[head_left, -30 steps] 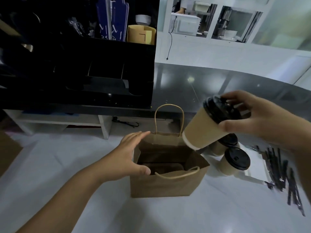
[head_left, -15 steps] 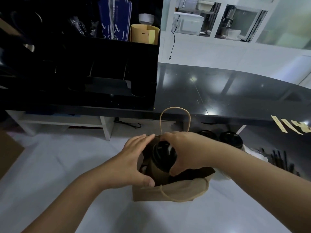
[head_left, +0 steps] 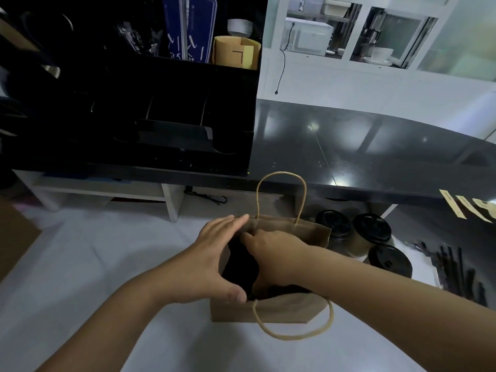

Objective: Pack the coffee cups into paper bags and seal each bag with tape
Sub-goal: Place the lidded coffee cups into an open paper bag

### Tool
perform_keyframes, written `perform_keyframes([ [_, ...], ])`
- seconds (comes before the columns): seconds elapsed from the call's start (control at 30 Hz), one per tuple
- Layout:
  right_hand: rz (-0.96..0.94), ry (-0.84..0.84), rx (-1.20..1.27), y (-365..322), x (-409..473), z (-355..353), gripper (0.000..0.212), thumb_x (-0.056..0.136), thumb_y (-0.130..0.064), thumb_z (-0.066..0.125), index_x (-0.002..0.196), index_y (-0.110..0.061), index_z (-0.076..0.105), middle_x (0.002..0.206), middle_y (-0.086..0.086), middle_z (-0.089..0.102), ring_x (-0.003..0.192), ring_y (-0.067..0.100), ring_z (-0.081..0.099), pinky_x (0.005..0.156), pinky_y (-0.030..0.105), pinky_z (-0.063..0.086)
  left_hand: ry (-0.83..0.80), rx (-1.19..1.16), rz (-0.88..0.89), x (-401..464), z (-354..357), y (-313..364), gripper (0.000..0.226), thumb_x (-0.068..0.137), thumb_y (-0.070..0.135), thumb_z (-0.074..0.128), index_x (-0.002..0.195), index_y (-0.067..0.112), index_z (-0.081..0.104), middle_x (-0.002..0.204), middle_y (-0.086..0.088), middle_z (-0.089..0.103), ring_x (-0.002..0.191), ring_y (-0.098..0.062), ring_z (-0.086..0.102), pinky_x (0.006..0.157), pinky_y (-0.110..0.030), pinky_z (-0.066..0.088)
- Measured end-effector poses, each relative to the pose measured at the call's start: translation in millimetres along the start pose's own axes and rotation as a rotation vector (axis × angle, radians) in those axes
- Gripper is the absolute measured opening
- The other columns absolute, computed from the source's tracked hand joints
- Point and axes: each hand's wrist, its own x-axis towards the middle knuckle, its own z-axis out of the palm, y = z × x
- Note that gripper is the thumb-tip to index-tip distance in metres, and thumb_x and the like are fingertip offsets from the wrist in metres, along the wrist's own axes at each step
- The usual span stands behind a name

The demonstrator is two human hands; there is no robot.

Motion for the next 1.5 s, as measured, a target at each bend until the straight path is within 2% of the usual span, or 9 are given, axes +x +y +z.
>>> perform_keyframes([
  [0.13, -0.039, 0.02, -0.048, -1.5, 3.5, 5.8, 0.083, 0.078, -0.043, 0.073, 0.142, -0.015, 0.029, 0.122, 0.01, 0.053, 0.095, 0.025, 0.059, 0.074, 0.033, 0.052, 0.005, -0.005, 0.002, 0.4, -0.1, -0.8, 0.116, 0.058, 0.049, 0.078, 0.138, 0.059, -0.006, 0.129, 0.044, -0.006, 0.127, 0.012, 0.0, 0.103, -0.022, 0.02],
  [0.27, -0.051, 0.02, -0.039, -4.3, 5.8, 11.8, 0.083, 0.08, -0.043, 0.071, 0.144, -0.014, 0.027, 0.127, 0.013, 0.05, 0.098, 0.027, 0.059, 0.077, 0.035, 0.054, 0.015, 0.0, 0.014, 0.2, -0.1, -2.5, 0.117, 0.052, 0.059, 0.075, 0.136, 0.063, -0.005, 0.138, 0.039, -0.009, 0.134, 0.008, -0.004, 0.104, -0.022, 0.019],
  [0.4, -0.054, 0.026, -0.028, -5.3, 4.1, 13.7, 0.085, 0.079, -0.046, 0.071, 0.144, -0.014, 0.027, 0.129, 0.014, 0.049, 0.1, 0.028, 0.059, 0.081, 0.037, 0.054, 0.009, -0.009, 0.012, -0.9, 0.8, -3.1, 0.117, 0.056, 0.054, 0.079, 0.137, 0.062, -0.005, 0.137, 0.039, -0.011, 0.133, 0.009, -0.005, 0.103, -0.021, 0.019],
  [0.5, -0.058, 0.006, -0.021, -2.8, 0.8, 8.5, 0.083, 0.078, -0.048, 0.071, 0.141, -0.013, 0.03, 0.125, 0.01, 0.053, 0.099, 0.026, 0.059, 0.08, 0.036, 0.055, 0.012, -0.012, 0.007, -2.6, 1.9, -1.4, 0.117, 0.049, 0.061, 0.072, 0.136, 0.063, -0.005, 0.14, 0.039, -0.009, 0.135, 0.009, -0.004, 0.105, -0.021, 0.021],
  [0.7, -0.052, 0.013, -0.022, 1.0, 1.3, -8.0, 0.071, 0.079, -0.045, 0.071, 0.136, -0.014, 0.039, 0.119, 0.005, 0.057, 0.098, 0.023, 0.058, 0.078, 0.033, 0.053, 0.001, -0.014, 0.015, -3.5, 3.3, -3.5, 0.118, 0.049, 0.064, 0.073, 0.137, 0.061, -0.005, 0.139, 0.041, -0.008, 0.135, 0.009, -0.003, 0.11, -0.025, 0.019],
  [0.83, -0.034, -0.096, 0.09, -2.1, 7.3, 5.3, 0.058, 0.08, -0.045, 0.071, 0.125, -0.015, 0.051, 0.105, 0.002, 0.062, 0.087, 0.019, 0.06, 0.076, 0.032, 0.054, 0.003, -0.016, 0.018, -3.9, 3.6, -3.8, 0.118, 0.049, 0.063, 0.073, 0.136, 0.063, -0.005, 0.143, 0.037, -0.009, 0.138, 0.007, -0.005, 0.109, -0.024, 0.019],
  [1.0, -0.03, -0.149, 0.141, 0.1, 13.2, 13.8, 0.05, 0.082, -0.042, 0.07, 0.121, -0.014, 0.055, 0.104, 0.003, 0.063, 0.083, 0.016, 0.055, 0.078, 0.03, 0.052, 0.005, -0.033, 0.006, -4.9, 3.4, -4.2, 0.118, 0.046, 0.062, 0.073, 0.136, 0.063, -0.004, 0.141, 0.039, -0.008, 0.136, 0.009, -0.003, 0.108, -0.022, 0.02],
  [1.4, -0.06, -0.21, 0.108, -1.5, 27.7, 23.3, 0.066, 0.083, -0.039, 0.069, 0.138, -0.014, 0.042, 0.124, 0.007, 0.058, 0.108, 0.025, 0.056, 0.095, 0.038, 0.048, 0.001, -0.056, 0.023, -1.5, 2.8, -6.7, 0.119, 0.057, 0.047, 0.084, 0.136, 0.063, -0.004, 0.139, 0.042, -0.009, 0.132, 0.014, -0.006, 0.105, -0.022, 0.018],
  [1.5, -0.061, -0.2, 0.108, -1.9, 27.8, 24.2, 0.067, 0.082, -0.04, 0.07, 0.138, -0.014, 0.042, 0.125, 0.007, 0.058, 0.108, 0.025, 0.056, 0.095, 0.039, 0.048, -0.001, -0.051, 0.025, -1.1, 1.9, -6.5, 0.119, 0.053, 0.055, 0.081, 0.136, 0.064, -0.005, 0.135, 0.046, -0.011, 0.131, 0.015, -0.007, 0.105, -0.021, 0.018],
])
